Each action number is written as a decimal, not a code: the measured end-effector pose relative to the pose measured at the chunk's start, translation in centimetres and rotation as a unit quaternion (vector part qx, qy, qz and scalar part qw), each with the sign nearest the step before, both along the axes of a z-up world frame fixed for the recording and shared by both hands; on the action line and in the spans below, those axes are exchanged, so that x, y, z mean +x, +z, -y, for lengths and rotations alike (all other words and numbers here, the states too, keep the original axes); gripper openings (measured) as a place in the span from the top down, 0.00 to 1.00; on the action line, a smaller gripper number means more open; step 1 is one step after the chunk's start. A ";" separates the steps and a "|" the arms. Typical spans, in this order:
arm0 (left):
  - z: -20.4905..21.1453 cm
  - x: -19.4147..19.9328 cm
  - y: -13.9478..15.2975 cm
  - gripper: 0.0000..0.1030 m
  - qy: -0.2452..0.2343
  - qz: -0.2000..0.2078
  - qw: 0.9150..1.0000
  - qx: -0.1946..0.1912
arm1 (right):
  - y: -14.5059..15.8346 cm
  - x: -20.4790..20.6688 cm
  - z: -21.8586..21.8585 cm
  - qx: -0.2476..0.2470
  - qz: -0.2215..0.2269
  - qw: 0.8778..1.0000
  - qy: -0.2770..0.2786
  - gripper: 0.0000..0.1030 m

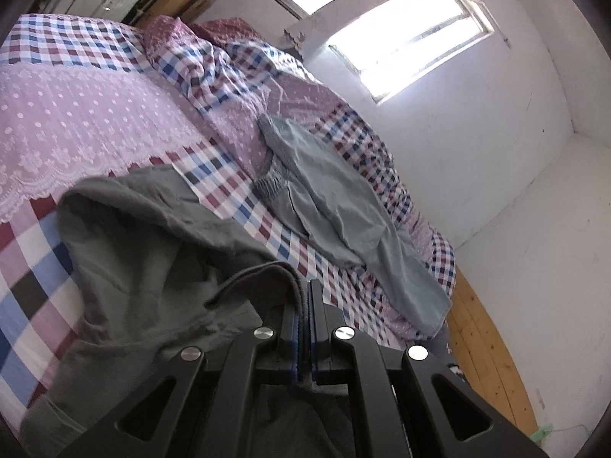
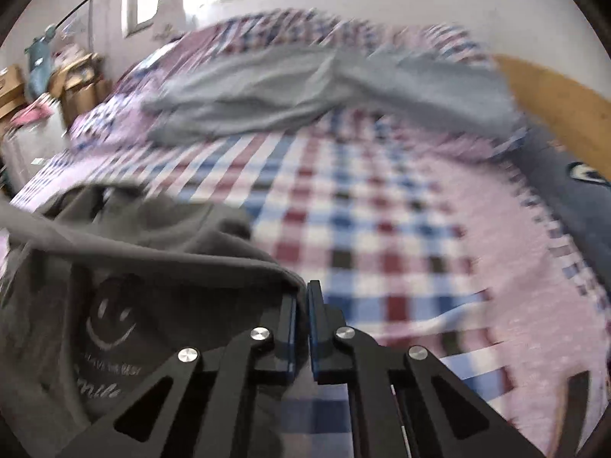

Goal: Fold clothes

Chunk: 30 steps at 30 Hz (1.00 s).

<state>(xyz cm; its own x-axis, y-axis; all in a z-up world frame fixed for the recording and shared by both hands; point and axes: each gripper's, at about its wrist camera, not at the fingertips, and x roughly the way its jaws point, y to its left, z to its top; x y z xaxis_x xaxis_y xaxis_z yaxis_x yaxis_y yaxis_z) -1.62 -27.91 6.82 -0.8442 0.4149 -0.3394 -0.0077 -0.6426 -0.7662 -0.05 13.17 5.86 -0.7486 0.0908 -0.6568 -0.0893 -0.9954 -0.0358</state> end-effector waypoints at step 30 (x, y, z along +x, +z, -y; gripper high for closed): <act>-7.9 -1.7 -2.5 0.98 -0.098 0.100 0.987 -0.073 | -1.8 0.9 -7.0 0.034 0.049 0.995 -0.086 0.98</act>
